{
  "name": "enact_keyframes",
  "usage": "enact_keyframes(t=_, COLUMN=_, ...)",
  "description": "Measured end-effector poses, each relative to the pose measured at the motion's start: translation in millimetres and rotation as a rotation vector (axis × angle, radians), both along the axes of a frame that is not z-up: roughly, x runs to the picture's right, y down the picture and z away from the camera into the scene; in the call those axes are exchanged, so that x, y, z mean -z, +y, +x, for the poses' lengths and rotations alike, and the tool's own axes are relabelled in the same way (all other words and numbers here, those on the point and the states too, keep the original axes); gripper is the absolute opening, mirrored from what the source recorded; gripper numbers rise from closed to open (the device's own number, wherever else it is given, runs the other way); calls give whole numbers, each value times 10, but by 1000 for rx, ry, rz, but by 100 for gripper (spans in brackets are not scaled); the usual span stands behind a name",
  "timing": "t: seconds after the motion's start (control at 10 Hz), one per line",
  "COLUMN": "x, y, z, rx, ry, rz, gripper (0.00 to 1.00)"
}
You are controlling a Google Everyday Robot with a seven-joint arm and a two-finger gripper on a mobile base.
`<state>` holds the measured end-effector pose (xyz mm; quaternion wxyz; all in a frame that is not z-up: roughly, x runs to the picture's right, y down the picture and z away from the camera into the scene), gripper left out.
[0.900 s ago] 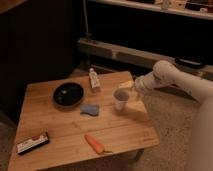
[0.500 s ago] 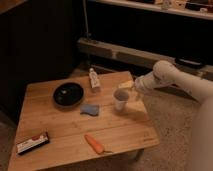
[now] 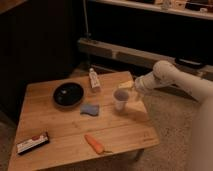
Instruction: Place the bottle in the ceramic bowl
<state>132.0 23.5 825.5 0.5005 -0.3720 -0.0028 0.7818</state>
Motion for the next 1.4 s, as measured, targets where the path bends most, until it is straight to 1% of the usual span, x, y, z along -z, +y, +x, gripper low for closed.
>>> enact_keyframes(t=0.4, x=0, y=0, z=0, rx=0, ry=0, rz=0, gripper=80)
enact_keyframes(t=0.6, x=5, y=-29, z=14, rx=4, ry=10, rz=11, gripper=80)
enact_keyframes(t=0.7, x=2, y=-59, z=19, rx=9, ry=20, rz=25, gripper=80)
enact_keyframes(t=0.9, x=4, y=-304, z=25, rx=50, ry=25, rz=105, gripper=80)
enact_keyframes(t=1.0, x=-9, y=-570, z=6, rx=93, ry=15, rz=169, gripper=80)
enact_keyframes(t=1.1, x=-78, y=-870, z=-22, rx=147, ry=0, rz=234, gripper=80)
enact_keyframes(t=1.2, x=-154, y=-1136, z=-101, rx=194, ry=-19, rz=284, gripper=80)
enact_keyframes(t=1.3, x=-253, y=-1387, z=-249, rx=249, ry=-48, rz=329, gripper=80)
enact_keyframes(t=1.4, x=-334, y=-1570, z=-425, rx=303, ry=-81, rz=362, gripper=80)
